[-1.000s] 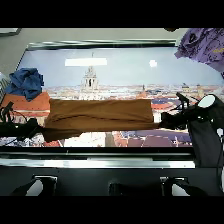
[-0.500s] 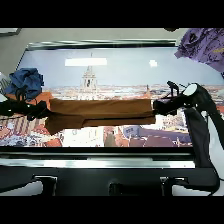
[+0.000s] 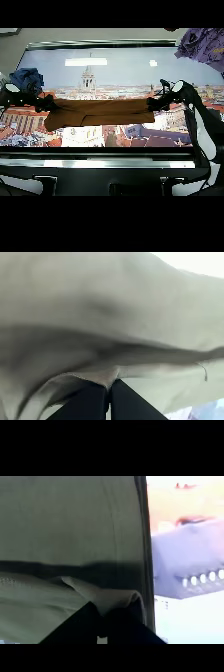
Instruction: Fold the clothes and pants, and hang the long-sleeved shirts on hangers.
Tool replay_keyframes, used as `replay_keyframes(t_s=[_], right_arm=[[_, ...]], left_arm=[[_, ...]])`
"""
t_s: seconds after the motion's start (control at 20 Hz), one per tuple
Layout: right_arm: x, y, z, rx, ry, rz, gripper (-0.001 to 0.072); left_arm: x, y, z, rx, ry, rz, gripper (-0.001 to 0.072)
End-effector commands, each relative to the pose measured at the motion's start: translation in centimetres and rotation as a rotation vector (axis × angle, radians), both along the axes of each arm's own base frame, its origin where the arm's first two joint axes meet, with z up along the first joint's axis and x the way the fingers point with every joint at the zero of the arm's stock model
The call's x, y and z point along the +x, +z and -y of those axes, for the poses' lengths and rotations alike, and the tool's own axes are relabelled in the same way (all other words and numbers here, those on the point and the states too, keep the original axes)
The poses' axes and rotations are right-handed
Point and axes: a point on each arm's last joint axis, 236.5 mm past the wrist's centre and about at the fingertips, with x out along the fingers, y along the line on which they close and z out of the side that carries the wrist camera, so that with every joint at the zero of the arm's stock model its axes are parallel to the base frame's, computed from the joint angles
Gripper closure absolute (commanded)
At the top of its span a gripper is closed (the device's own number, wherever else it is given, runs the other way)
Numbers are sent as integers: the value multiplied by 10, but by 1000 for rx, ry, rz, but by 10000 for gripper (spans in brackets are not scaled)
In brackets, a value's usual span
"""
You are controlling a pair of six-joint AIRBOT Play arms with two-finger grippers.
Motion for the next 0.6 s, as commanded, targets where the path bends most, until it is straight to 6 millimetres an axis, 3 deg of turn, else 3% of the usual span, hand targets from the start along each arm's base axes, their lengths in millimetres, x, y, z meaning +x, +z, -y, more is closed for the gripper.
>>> replay_keyframes(t_s=[0.0,0.1,0.2,0.3,0.4,0.55], right_arm=[[11,-2,-9,42,-34,20,609],[13,2,-14,73,-53,16,453],[13,15,-16,88,-73,0,222],[21,43,-12,91,-53,22,222],[32,63,18,103,-124,34,213],[29,61,56,220,-210,-12,184]], left_arm=[[4,-15,1,-7,-5,-26,663],[6,-15,0,-4,0,-21,469],[10,-10,-3,-1,3,-6,310],[22,9,-10,8,14,36,162],[38,40,-20,18,20,92,162],[51,78,-35,82,9,144,162]])
